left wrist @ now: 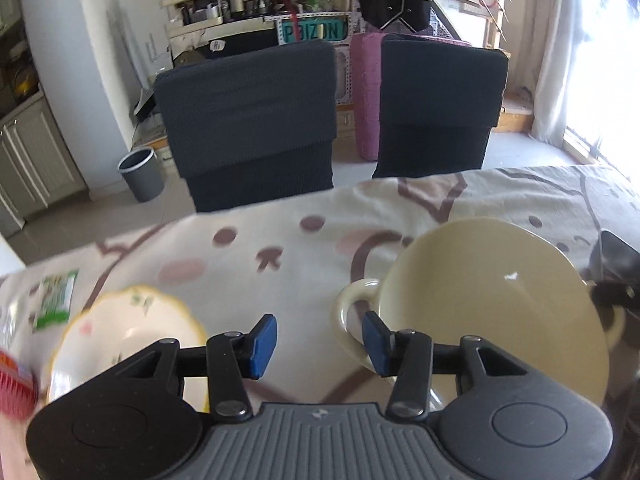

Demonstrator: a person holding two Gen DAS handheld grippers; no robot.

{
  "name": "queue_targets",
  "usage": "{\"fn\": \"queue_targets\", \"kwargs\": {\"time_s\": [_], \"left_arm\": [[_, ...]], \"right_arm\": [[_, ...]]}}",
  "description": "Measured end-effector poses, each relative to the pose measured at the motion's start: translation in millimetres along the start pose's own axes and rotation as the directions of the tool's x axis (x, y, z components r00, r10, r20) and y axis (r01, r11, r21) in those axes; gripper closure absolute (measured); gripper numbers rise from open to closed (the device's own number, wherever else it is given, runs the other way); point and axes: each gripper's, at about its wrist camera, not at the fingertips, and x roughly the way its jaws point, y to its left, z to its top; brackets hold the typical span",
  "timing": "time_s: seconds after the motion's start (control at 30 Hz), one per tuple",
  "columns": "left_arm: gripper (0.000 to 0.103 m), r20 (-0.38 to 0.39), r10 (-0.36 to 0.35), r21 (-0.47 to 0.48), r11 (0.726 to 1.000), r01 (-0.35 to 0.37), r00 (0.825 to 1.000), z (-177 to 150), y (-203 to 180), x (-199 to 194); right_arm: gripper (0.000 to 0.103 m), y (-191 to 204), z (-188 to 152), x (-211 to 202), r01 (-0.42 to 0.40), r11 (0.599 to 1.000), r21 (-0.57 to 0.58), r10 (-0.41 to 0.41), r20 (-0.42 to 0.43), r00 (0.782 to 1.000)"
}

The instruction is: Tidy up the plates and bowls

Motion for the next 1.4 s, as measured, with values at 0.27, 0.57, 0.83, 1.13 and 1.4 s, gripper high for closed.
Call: {"fn": "queue_targets", "kwargs": {"time_s": [0.27,0.57,0.83,1.13,1.4], "left_arm": [[0.055,-0.018,-0.080,-0.117,0.990,0.077,0.997,-29,25,-28],[0.025,0.053,-0.297,-0.432,0.854,0.291,0.953,-35,52,-26],[0.052,-0.001,-0.302,-0.409,0.870,0.275,0.953,-36,40,-3],[0.079,-0.028,-0.345,-0.435,0.849,0.300,0.938,-41,44,14],[0.079,-0.050,-0.367,-0.453,0.837,0.307,0.929,-40,45,26]], "right_arm": [[0.085,8,0,6,-0.047,0.998,-0.032,0.046,-0.026,0.999],[0.057,3,13,-5,-0.159,0.984,-0.078,0.157,-0.037,0.987],[0.057,22,3,15,-0.055,0.978,-0.202,0.035,-0.100,0.994],[0.078,18,-5,34,-0.060,0.986,-0.156,0.037,-0.146,0.989],[0.080,11,-2,39,-0.080,0.989,-0.122,0.059,-0.171,0.983]]}}
